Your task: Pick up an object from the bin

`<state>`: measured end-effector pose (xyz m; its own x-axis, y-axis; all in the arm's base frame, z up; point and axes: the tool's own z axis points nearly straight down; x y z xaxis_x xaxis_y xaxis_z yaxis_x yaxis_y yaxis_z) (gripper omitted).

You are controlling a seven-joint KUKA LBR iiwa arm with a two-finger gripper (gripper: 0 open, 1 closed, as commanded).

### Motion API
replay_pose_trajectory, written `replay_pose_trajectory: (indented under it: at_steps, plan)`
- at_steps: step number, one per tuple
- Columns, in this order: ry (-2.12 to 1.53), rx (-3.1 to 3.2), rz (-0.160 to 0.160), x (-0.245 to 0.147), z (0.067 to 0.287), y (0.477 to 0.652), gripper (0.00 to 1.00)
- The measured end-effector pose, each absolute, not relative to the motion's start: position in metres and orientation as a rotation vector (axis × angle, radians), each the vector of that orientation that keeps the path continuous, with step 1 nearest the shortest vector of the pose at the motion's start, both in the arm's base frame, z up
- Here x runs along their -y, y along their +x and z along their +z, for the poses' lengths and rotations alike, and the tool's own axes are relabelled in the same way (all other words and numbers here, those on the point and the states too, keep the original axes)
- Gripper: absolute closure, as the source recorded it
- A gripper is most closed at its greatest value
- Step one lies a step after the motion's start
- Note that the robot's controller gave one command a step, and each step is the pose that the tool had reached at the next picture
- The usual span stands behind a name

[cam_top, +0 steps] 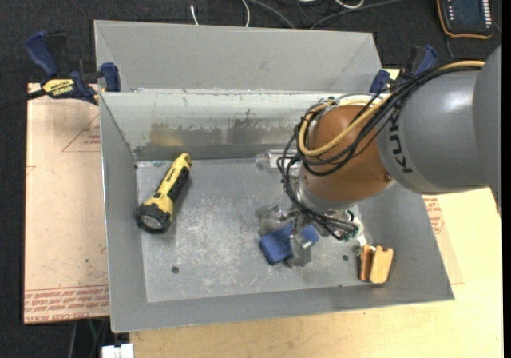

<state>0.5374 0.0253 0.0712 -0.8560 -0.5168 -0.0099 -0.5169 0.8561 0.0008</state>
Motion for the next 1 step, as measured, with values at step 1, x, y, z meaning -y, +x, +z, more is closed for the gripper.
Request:
replay_pose_trajectory:
  at_steps: [1]
  plan:
    - [-0.84,-3.018,0.006,-0.0253,0.0713,0.5374,1.0]
